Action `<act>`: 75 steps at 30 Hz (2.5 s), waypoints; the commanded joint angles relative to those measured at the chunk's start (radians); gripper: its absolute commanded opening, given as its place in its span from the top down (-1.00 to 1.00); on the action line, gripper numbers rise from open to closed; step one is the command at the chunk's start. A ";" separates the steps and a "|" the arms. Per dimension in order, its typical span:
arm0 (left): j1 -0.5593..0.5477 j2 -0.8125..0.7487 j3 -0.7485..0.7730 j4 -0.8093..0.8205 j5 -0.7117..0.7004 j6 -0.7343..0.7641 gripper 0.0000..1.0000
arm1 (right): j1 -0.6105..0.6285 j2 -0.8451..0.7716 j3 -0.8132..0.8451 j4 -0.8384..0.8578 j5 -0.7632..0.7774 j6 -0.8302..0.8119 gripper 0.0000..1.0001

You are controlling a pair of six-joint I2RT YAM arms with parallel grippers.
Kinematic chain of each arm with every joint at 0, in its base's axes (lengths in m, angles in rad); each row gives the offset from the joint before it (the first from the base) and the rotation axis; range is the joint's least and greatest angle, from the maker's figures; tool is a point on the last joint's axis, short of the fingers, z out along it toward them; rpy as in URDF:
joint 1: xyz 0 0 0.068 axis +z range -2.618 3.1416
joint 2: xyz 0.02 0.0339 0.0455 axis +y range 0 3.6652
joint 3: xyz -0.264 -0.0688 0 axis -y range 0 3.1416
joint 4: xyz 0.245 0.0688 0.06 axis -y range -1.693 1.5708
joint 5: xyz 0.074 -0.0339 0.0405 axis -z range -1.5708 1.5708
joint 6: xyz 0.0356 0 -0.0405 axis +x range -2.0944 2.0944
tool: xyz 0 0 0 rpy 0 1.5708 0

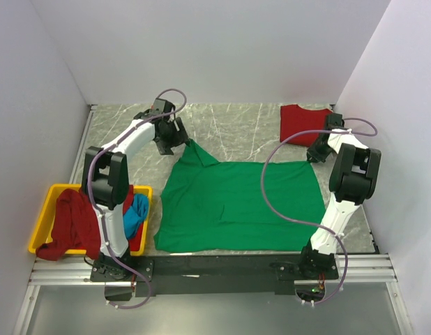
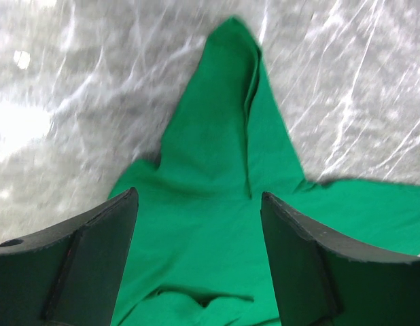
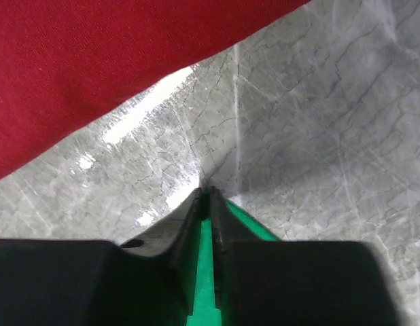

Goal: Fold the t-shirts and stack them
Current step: Fold the tshirt

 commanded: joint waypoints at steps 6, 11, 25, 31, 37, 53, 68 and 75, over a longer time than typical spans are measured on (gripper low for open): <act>0.001 0.126 0.165 0.018 -0.089 -0.056 -0.45 | -0.008 -0.006 0.005 0.008 0.019 -0.009 1.00; 0.001 0.195 0.229 0.064 -0.105 -0.076 -0.30 | -0.008 -0.023 -0.026 0.010 0.019 -0.005 1.00; 0.001 0.350 0.349 0.133 -0.083 -0.122 -0.16 | -0.008 -0.042 -0.061 0.019 0.001 -0.005 1.00; 0.001 0.370 0.371 0.134 -0.082 -0.110 -0.03 | -0.006 -0.043 -0.070 0.022 -0.004 -0.004 1.00; -0.001 0.385 0.358 0.147 -0.053 -0.111 0.23 | -0.006 -0.042 -0.070 0.023 -0.007 -0.004 1.00; -0.008 0.397 0.338 0.160 -0.014 -0.110 0.99 | -0.006 -0.049 -0.065 0.017 -0.013 -0.002 1.00; 0.024 0.466 0.562 0.193 0.026 -0.133 0.99 | 0.012 -0.003 0.089 -0.058 -0.016 0.014 1.00; 0.061 0.492 0.665 0.271 0.082 -0.124 0.99 | 0.029 0.049 0.233 -0.105 -0.025 0.025 1.00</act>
